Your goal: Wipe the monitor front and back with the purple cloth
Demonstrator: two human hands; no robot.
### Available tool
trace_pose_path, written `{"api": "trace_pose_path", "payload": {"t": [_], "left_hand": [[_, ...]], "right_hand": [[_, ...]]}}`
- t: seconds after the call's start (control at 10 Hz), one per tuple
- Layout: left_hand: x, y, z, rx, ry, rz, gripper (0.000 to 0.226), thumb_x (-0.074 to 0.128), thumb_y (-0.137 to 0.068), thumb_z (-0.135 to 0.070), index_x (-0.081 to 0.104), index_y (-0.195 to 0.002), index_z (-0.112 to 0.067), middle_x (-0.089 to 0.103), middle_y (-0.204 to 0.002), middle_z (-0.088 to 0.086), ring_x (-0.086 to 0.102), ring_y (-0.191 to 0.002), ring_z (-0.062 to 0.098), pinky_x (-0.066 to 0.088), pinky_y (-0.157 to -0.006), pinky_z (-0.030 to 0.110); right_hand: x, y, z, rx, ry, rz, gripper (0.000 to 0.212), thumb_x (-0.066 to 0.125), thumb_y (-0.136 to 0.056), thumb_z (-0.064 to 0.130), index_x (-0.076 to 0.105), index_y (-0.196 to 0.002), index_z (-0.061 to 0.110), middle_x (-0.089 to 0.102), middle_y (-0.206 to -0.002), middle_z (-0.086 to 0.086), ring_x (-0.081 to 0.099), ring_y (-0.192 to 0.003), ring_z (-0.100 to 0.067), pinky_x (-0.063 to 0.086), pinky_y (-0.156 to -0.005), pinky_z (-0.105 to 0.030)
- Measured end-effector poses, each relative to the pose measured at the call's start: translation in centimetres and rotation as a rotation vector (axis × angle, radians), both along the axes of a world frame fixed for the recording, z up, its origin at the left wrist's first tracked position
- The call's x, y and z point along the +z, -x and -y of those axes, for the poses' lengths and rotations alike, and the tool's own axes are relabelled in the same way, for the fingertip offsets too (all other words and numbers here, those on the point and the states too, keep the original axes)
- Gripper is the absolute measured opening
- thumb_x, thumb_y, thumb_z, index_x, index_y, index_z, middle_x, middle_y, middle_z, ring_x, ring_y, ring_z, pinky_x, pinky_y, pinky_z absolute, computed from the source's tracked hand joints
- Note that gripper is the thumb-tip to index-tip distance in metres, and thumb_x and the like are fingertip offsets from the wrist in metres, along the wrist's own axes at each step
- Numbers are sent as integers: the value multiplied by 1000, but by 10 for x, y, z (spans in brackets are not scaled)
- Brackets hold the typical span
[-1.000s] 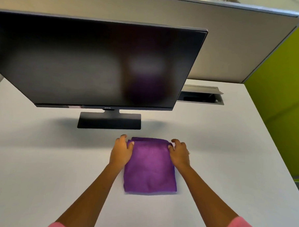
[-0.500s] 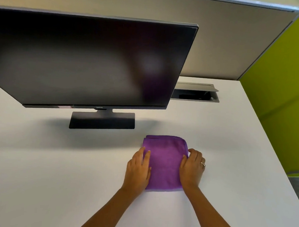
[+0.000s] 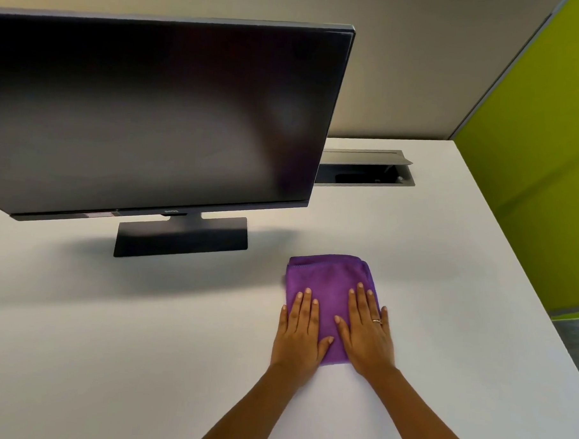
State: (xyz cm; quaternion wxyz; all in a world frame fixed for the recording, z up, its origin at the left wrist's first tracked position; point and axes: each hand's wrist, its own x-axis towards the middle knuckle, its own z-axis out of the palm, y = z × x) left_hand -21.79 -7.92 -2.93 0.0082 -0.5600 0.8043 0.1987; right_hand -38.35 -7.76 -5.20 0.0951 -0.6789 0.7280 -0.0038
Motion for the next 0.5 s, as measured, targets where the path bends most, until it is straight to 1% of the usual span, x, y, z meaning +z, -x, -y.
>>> {"api": "trace_pose_path", "payload": {"t": [0.1,0.2,0.3,0.4,0.5], "left_hand": [[1,11,3,-1,12,-32,69,49,-87,-59,51,-136,-9,50,-141,10,48,-129,29,41,-102,44],[0,8,3,-8,25,-23,67,37,-92,-57,50,-137,-10,48,-143,10,46,-131,29,41,-102,45],[-1,-6,2,-20,47,-21,67,22,-96,-54,44,-141,-10,42,-147,10,40,-135,30,39,-104,48],[-3,-28,3,15,107,-21,67,18,-97,-53,42,-142,-10,40,-148,11,38,-136,31,35,-106,50],[-2,-71,-3,121,205,38,69,12,-98,-52,47,-139,-9,43,-146,13,41,-133,32,29,-110,48]], "right_hand": [[0,14,5,-36,-54,-28,66,5,-93,58,-14,-144,20,-2,-159,-2,-3,-146,-19,0,-116,-39],[2,12,3,-47,-84,-39,66,1,-93,57,-14,-145,20,-3,-159,-3,-2,-147,-20,2,-117,-41],[8,3,6,-54,-55,-13,74,-9,-87,59,-8,-147,18,0,-159,-6,1,-147,-24,3,-116,-41],[16,-9,5,-55,11,31,71,1,-90,56,1,-149,15,6,-158,-8,7,-146,-26,9,-117,-43],[26,-37,0,-4,81,74,66,17,-95,49,15,-149,11,17,-156,-10,18,-144,-30,16,-115,-45]]}}
